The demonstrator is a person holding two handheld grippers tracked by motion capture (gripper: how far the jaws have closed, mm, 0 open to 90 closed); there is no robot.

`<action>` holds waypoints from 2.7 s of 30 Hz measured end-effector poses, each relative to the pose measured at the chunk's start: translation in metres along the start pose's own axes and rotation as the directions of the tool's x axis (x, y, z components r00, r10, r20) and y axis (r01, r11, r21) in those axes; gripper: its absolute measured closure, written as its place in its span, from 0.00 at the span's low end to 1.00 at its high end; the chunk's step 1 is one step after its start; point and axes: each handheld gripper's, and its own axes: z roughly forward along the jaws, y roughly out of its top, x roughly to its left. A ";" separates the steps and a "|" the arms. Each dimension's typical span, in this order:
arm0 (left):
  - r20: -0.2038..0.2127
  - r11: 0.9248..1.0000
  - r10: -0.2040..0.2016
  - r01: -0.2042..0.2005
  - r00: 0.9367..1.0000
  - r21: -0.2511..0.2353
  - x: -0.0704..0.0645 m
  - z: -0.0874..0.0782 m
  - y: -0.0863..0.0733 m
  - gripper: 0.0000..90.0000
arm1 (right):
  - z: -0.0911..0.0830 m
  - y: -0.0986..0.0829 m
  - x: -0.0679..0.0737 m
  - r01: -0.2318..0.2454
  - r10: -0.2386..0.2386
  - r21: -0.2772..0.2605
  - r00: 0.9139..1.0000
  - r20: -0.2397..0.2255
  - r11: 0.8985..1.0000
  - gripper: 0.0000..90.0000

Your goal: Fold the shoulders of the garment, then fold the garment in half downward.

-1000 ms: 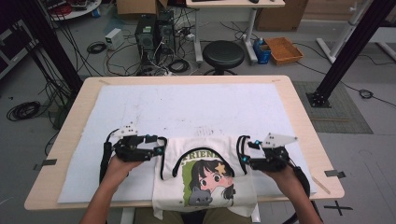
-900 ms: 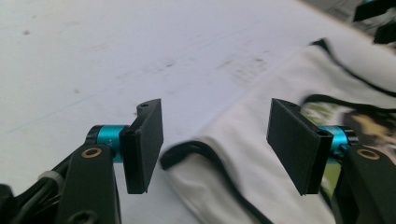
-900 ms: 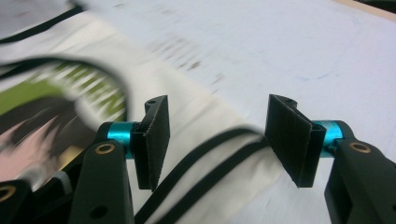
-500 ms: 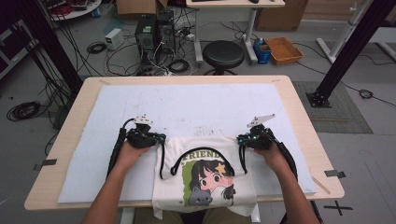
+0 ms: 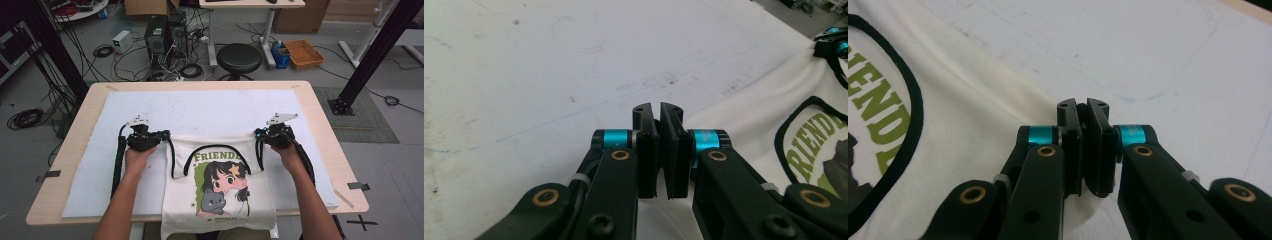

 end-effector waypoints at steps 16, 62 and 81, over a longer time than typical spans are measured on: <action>0.171 0.975 0.090 -0.052 0.981 -0.218 -0.002 -0.041 -0.003 0.24 | -0.057 -0.022 -0.012 -0.110 0.105 -0.175 0.994 -0.041 0.978 0.21; 0.135 0.981 0.174 -0.161 0.975 -0.106 -0.014 -0.050 0.008 0.24 | -0.078 -0.028 -0.010 -0.099 0.084 -0.137 0.990 -0.110 0.986 0.16; 0.075 0.890 0.277 -0.286 0.958 0.356 -0.023 0.033 0.025 0.45 | -0.038 0.017 -0.028 -0.032 0.045 0.101 0.990 -0.133 0.994 0.17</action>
